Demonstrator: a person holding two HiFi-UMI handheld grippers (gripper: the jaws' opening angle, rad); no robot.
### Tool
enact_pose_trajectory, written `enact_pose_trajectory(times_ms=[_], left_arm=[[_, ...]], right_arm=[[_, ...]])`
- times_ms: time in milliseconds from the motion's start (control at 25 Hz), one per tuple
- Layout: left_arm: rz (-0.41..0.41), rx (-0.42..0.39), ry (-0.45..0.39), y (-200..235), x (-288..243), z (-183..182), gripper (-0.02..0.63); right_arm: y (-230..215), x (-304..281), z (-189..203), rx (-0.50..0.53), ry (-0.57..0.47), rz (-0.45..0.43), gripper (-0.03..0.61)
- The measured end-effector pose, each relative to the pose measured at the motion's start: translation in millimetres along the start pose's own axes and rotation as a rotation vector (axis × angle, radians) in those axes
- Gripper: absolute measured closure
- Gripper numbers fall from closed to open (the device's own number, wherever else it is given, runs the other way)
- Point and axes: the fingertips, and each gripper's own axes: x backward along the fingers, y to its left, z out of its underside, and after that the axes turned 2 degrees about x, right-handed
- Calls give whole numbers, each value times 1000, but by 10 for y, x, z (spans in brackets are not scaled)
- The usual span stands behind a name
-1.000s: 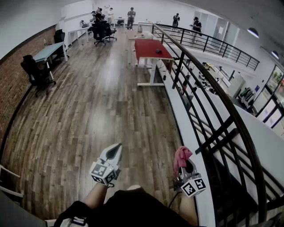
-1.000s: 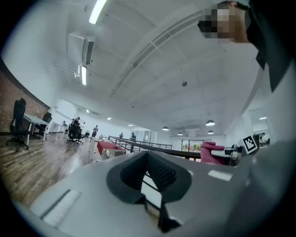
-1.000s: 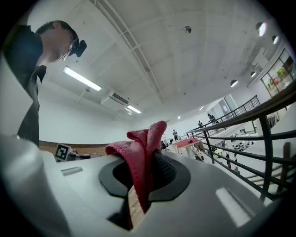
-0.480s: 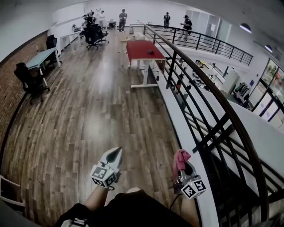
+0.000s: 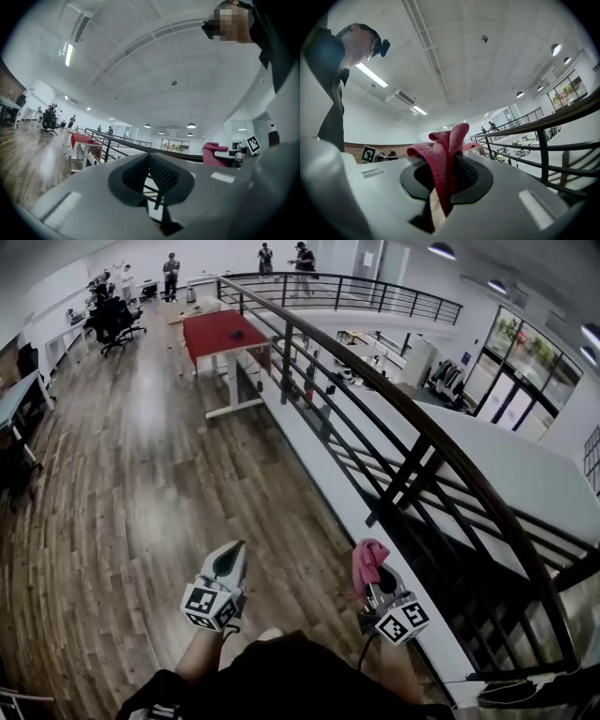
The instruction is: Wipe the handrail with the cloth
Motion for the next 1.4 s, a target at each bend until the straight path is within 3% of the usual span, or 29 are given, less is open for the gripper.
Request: enact_pose_trajectory(times_ms=[240,480,640,840,1040,1400], left_arm=[[104,15,19,96,-802,43,614],[392,-8,100,-453,-1534,124,614],[531,-13,124,-953,-1769,218,614],[669,11,173,-1527,-1834,402,614],[748,-8,225,-2047,-1776,618,614],[876,-5,228,-3067,-1443,687,614]], right_arm=[[-304,-36,-114,11,-39,126,528],[-415,617,-308,12,-164,430,528],[-434,1169,-390,18,-225,585,528],[-330,1756,-383,23,-260,736,528],[-201,2329,-381,32,-328,859,528],[-26,3357,-354,38,-387,949,528]])
